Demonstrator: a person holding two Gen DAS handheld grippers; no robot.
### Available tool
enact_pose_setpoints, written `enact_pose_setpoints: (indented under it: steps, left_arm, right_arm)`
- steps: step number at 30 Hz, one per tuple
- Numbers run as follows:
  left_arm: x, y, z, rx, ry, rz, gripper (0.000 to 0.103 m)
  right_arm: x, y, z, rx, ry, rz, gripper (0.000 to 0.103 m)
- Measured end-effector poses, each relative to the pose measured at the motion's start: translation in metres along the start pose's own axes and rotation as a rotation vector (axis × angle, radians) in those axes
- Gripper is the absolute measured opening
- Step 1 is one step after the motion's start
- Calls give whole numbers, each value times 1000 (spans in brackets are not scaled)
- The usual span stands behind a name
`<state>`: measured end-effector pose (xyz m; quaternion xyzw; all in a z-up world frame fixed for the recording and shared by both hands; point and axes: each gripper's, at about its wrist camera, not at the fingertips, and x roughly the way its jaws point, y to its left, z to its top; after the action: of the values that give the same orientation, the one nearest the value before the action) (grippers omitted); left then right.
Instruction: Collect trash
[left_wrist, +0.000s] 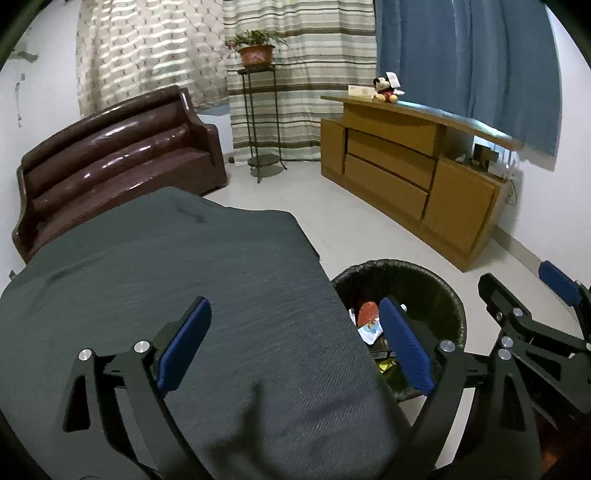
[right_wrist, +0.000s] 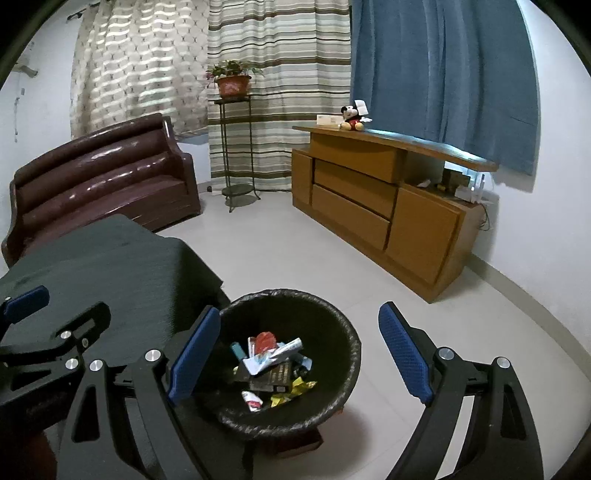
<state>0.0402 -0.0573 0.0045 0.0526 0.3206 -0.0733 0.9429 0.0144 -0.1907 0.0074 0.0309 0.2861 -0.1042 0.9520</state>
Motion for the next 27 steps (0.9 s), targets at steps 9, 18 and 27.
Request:
enact_pose_setpoints:
  steps: [9,18,27]
  left_arm:
    - [-33,11,-4,-16,-41,-14,91]
    - [-53,21,-6,-42,-57,-27,91]
    - [-56,21,-8,-39,-62,-27,91]
  right_arm:
    - [-23,2,-5,10,2,22,85]
    - [-45,4,-7,0,-24,18,85]
    - [-49,4,-6,1,-33,22,85]
